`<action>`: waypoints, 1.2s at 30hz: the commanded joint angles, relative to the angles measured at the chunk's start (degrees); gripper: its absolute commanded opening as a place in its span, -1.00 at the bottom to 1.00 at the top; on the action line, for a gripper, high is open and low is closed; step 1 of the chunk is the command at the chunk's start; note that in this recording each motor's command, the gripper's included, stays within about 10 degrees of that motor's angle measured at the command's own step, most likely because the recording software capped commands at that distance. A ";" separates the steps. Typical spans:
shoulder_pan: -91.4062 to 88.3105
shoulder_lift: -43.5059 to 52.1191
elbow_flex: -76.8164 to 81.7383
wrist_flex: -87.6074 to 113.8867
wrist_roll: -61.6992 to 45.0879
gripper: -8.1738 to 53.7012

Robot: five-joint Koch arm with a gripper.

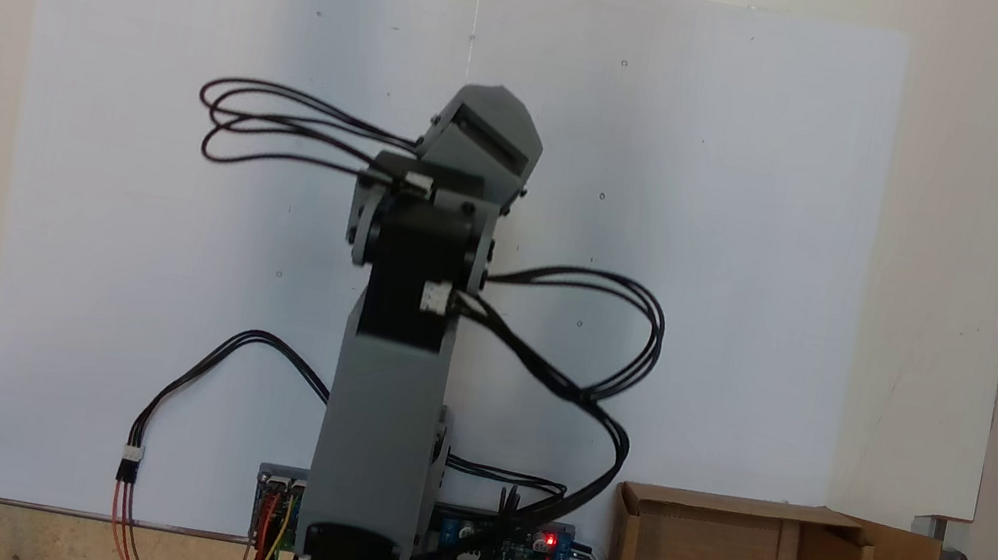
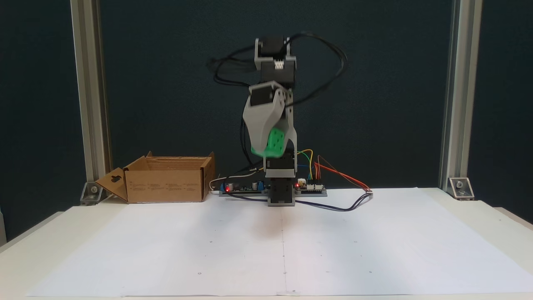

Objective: Grasp a green dice and put it in the bin.

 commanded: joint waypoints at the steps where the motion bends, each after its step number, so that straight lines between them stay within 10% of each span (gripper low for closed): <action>1: 2.72 4.22 -1.41 4.83 -5.80 -0.37; 23: 76.64 5.63 -1.41 6.15 -48.08 -0.36; 36: 97.38 -12.04 -1.41 -12.66 -57.48 -0.36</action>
